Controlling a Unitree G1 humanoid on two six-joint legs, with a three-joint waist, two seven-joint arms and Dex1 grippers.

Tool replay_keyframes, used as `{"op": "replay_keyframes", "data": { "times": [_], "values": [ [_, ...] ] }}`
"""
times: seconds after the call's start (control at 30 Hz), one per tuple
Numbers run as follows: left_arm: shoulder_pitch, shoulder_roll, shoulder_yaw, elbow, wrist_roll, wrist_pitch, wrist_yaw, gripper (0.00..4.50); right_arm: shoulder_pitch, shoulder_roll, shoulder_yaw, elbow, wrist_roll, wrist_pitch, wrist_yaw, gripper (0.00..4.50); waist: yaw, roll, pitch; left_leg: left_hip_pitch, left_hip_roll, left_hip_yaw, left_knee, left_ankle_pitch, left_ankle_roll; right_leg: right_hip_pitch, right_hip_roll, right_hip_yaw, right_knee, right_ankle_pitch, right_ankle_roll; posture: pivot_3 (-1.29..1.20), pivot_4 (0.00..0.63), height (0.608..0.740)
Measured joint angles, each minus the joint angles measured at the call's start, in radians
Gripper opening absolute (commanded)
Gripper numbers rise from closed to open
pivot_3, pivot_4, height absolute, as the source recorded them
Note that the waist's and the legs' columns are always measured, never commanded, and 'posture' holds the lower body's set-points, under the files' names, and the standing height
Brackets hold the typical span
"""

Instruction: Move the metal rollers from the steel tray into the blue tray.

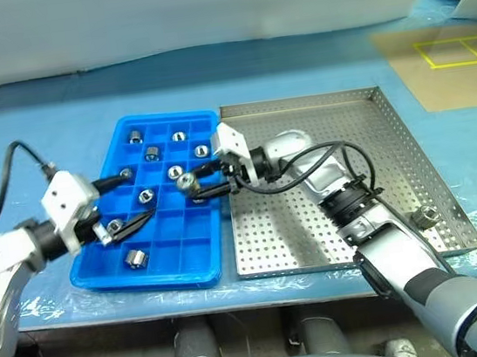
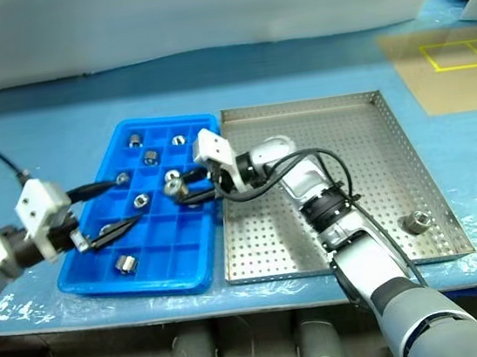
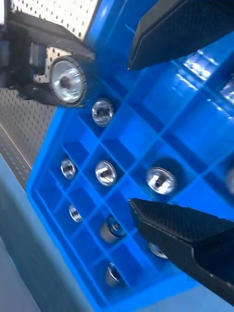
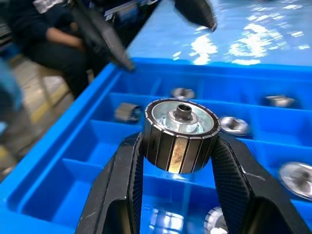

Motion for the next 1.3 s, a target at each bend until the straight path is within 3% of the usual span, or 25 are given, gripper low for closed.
{"op": "replay_keyframes", "data": {
  "times": [0.23, 0.53, 0.73, 1.07, 1.3],
  "values": [
    [0.067, -0.009, 0.030, -0.111, -0.043, 0.049, 0.076, 4.42, -0.029, 0.098, 0.024, 0.154, -0.054, -0.112, 0.001, 1.63, 0.039, 0.000, 0.000, 0.000, 0.000, -0.002, 0.001, 0.001, -0.001, -0.001, -0.001, -0.001, 0.004, 0.000, 0.000, 0.36, 0.150, 0.740],
    [0.063, -0.008, 0.031, -0.125, -0.060, 0.053, 0.111, 4.42, -0.052, 0.089, 0.016, 0.222, -0.092, -0.181, -0.002, 1.63, 0.047, 0.000, 0.000, -0.002, 0.000, -0.003, 0.001, 0.001, -0.002, -0.003, 0.000, -0.001, 0.005, 0.000, 0.000, 0.32, 0.150, 0.740],
    [0.012, -0.002, -0.007, -0.100, -0.060, 0.046, 0.112, 4.42, -0.052, 0.077, 0.005, 0.224, -0.094, -0.188, 0.000, 3.62, 0.045, 0.000, 0.000, -0.002, 0.000, -0.003, 0.001, 0.002, -0.003, -0.003, 0.000, 0.000, 0.006, 0.000, 0.000, 0.29, 0.150, 0.740],
    [-0.117, 0.002, -0.131, -0.001, -0.057, 0.011, 0.068, 4.42, -0.023, 0.029, -0.028, 0.154, -0.094, -0.161, -0.058, 3.62, 0.044, 0.000, 0.000, -0.002, 0.000, -0.003, 0.004, 0.002, -0.003, -0.003, 0.000, 0.000, 0.010, 0.000, 0.000, 0.13, 0.150, 0.740],
    [-0.371, -0.071, -0.346, 0.189, -0.010, -0.071, -0.015, 4.42, 0.029, -0.175, -0.156, -0.119, -0.042, 0.012, -0.093, 3.62, 0.031, 0.000, -0.001, 0.000, -0.002, -0.003, 0.008, 0.005, -0.008, -0.001, 0.000, 0.003, 0.013, 0.000, 0.000, -0.10, 0.150, 0.740]
  ]
}}
